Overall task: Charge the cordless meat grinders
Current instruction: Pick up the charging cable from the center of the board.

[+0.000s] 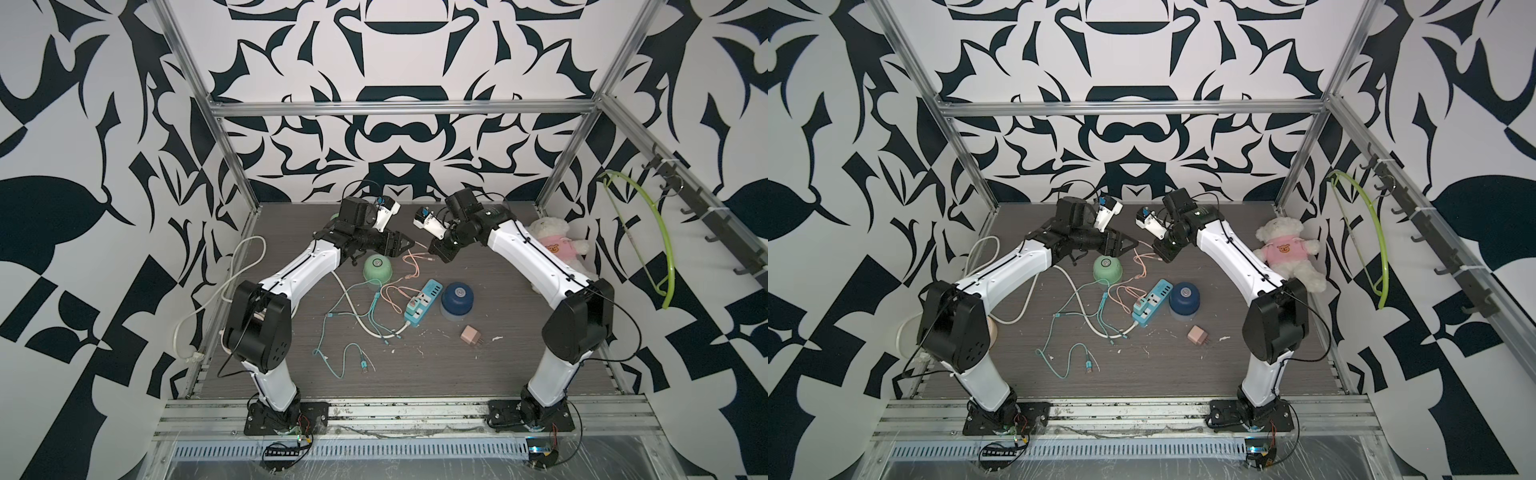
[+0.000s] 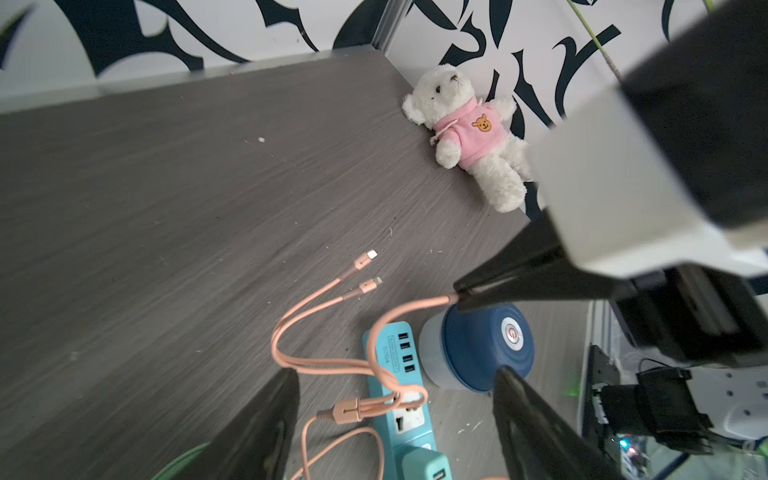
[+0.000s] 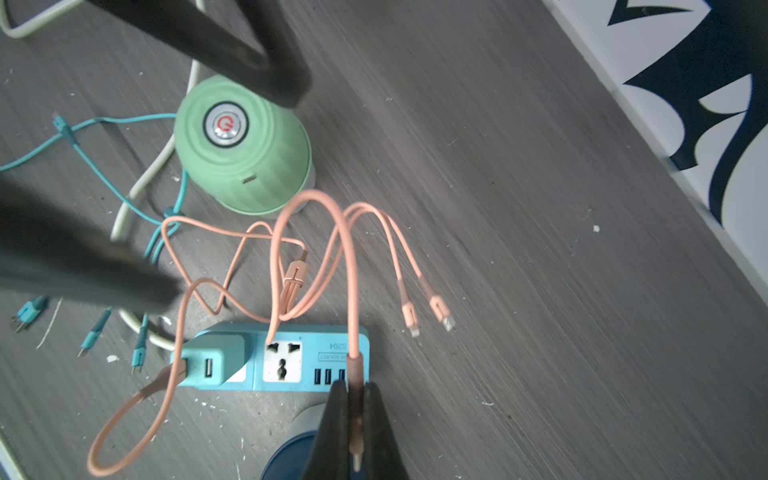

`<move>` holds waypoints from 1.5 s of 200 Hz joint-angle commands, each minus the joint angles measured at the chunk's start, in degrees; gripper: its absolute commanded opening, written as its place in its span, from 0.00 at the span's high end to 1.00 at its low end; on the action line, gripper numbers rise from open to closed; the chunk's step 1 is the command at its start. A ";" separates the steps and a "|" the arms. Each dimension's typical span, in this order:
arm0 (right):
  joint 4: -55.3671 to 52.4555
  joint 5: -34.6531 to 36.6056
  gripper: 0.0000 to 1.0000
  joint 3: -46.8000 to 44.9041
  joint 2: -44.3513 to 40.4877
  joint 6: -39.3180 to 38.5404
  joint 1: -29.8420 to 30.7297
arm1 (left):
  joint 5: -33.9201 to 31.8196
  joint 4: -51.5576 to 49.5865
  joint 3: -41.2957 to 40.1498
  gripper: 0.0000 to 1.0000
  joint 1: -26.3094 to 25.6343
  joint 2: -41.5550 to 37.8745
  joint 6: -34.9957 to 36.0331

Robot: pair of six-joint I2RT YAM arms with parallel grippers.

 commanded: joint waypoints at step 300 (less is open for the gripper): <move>34.54 -31.41 0.49 -19.08 -24.47 75.61 -15.55 | 18.58 3.83 -4.43 1.00 -2.02 -11.99 18.99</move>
